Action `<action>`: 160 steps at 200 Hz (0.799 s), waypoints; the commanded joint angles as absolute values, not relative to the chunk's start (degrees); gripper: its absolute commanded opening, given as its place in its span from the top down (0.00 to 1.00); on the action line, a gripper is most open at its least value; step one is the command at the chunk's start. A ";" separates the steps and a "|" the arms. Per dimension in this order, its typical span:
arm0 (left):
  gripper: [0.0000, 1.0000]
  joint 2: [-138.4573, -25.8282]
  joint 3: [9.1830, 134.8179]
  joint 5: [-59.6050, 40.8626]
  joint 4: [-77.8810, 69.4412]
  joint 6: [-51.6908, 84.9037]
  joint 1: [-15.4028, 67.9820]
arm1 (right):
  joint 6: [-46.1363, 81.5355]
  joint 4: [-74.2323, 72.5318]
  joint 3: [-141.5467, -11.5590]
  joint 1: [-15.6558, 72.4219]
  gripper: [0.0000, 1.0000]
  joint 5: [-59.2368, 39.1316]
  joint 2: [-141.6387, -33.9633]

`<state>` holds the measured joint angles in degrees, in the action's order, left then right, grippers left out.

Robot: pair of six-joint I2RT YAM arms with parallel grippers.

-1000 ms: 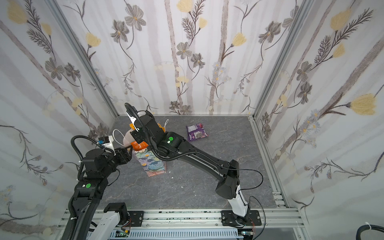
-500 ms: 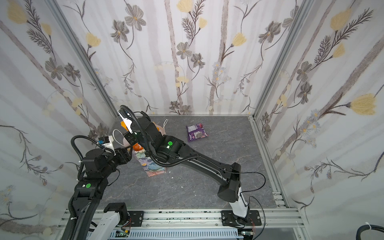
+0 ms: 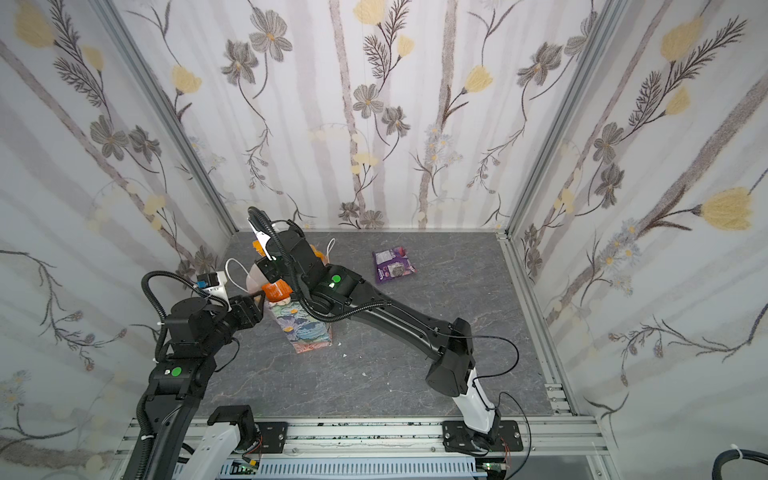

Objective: Place the snacks into the paper bag
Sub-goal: 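Lower the yellow packet into the white bag held by the left gripper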

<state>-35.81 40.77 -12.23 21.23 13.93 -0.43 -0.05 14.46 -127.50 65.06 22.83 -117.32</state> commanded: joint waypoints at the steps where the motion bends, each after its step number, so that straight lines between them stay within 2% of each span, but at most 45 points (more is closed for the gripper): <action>1: 0.30 -35.77 40.69 -12.46 19.47 13.72 -0.44 | -0.74 9.23 -128.06 64.82 1.00 23.61 -117.57; 84: 0.30 -35.86 40.73 -12.56 19.42 13.80 -0.40 | -0.94 12.25 -127.97 64.95 1.00 22.42 -119.28; 96: 0.30 -35.86 40.69 -12.66 19.36 13.80 -0.44 | -0.73 13.56 -127.97 65.00 0.80 20.78 -119.19; 100: 0.30 -35.77 40.66 -12.60 19.34 13.81 -0.44 | -0.56 14.03 -127.97 65.08 0.76 20.40 -119.04; 130: 0.30 -35.79 40.58 -12.72 19.34 13.80 -0.42 | -0.56 16.13 -127.97 65.90 0.62 19.22 -117.37; 160: 0.30 -35.77 40.61 -12.61 19.35 13.80 -0.37 | -0.25 18.03 -127.97 66.62 0.58 17.19 -114.87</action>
<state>-35.83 40.71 -12.29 21.23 13.93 -0.43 -0.08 19.16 -127.50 66.28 18.68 -117.49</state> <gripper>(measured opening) 0.698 0.405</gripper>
